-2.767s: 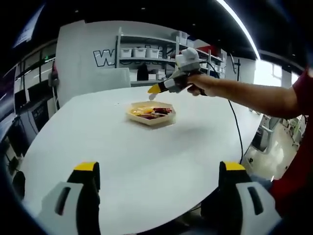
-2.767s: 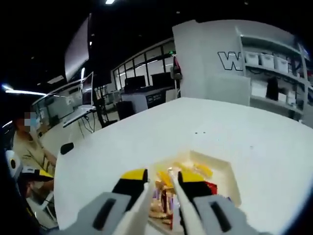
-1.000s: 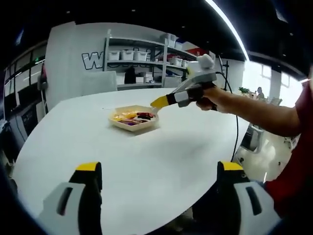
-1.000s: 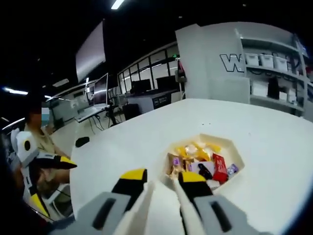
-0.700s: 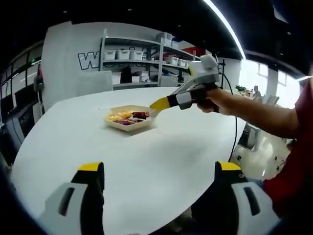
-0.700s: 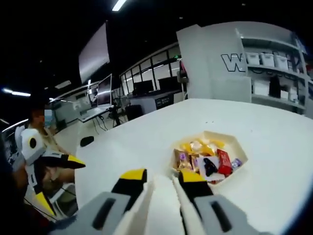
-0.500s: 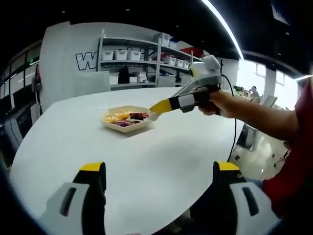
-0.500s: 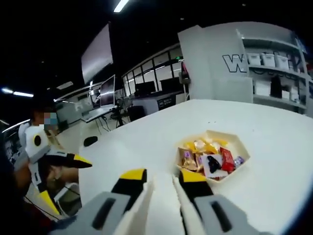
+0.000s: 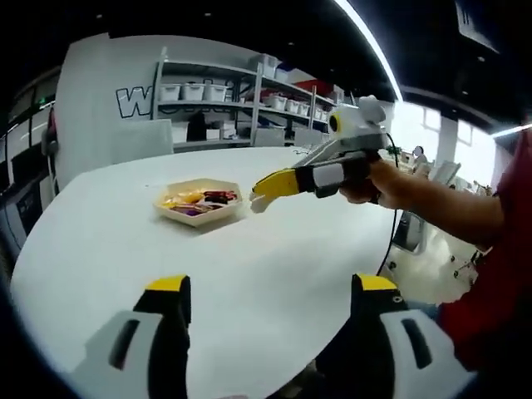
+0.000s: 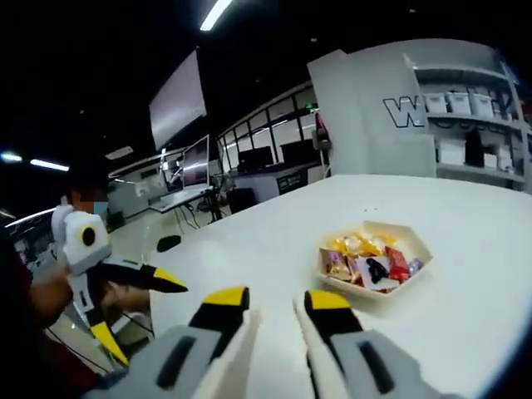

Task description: Place the target food into the container with the food tongs after gripping and lifting it, then release it inside without dropping or visibly crushing the food.

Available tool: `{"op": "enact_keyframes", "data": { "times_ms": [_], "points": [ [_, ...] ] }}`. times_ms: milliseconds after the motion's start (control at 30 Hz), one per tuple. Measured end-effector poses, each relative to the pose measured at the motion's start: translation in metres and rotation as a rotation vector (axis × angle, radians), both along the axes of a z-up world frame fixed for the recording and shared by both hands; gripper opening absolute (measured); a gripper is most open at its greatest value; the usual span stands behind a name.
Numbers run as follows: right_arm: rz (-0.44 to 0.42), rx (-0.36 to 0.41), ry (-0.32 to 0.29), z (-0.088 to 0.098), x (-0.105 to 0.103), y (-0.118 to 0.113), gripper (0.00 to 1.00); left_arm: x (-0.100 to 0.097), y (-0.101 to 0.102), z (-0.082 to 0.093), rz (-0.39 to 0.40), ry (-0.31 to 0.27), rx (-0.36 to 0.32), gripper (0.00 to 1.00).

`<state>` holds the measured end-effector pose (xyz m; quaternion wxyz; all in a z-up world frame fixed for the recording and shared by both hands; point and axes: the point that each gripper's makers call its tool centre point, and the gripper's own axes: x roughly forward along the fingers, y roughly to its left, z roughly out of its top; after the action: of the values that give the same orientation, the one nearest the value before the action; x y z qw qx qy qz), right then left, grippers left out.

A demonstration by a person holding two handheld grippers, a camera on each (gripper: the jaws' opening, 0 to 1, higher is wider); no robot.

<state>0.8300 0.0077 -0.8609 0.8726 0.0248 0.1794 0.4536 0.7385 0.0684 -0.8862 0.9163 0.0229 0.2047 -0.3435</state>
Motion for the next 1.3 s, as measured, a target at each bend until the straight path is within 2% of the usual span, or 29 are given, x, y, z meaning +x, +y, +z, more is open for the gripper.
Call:
{"op": "enact_keyframes", "data": {
  "times_ms": [200,267,300,400,600,667,700,833,1033,1167,1300],
  "points": [
    [0.030,0.027,-0.012,0.003,-0.010,0.002,0.21,0.006,-0.007,0.003,-0.036,-0.009,-0.019,0.70],
    [0.038,0.041,-0.007,0.003,-0.013,0.003,0.21,0.007,-0.012,0.005,-0.055,-0.010,-0.053,0.69],
    [0.047,0.043,-0.014,0.003,-0.015,0.004,0.21,0.007,-0.015,0.004,-0.062,0.014,-0.077,0.69],
    [0.068,0.048,-0.013,0.001,-0.023,0.006,0.21,0.010,-0.019,0.005,-0.082,0.008,-0.096,0.66],
    [0.116,0.065,-0.020,-0.001,-0.036,0.009,0.21,0.013,-0.026,-0.003,-0.131,0.014,-0.064,0.60],
    [0.133,0.075,-0.023,-0.001,-0.040,0.011,0.21,0.014,-0.028,-0.002,-0.143,0.001,-0.066,0.54],
    [0.138,0.077,-0.022,-0.001,-0.042,0.012,0.21,0.013,-0.030,-0.004,-0.158,0.012,-0.066,0.52],
    [0.169,0.083,-0.027,-0.003,-0.049,0.018,0.21,0.016,-0.034,-0.006,-0.170,0.014,-0.058,0.51],
    [0.201,0.091,-0.043,-0.004,-0.056,0.021,0.22,0.018,-0.037,-0.005,-0.206,-0.008,-0.057,0.38],
    [0.228,0.095,-0.062,-0.006,-0.061,0.024,0.22,0.018,-0.042,-0.005,-0.238,-0.008,-0.062,0.34],
    [0.252,0.098,-0.048,-0.010,-0.066,0.026,0.22,0.018,-0.046,-0.005,-0.283,-0.046,-0.035,0.23]
  ]
}}
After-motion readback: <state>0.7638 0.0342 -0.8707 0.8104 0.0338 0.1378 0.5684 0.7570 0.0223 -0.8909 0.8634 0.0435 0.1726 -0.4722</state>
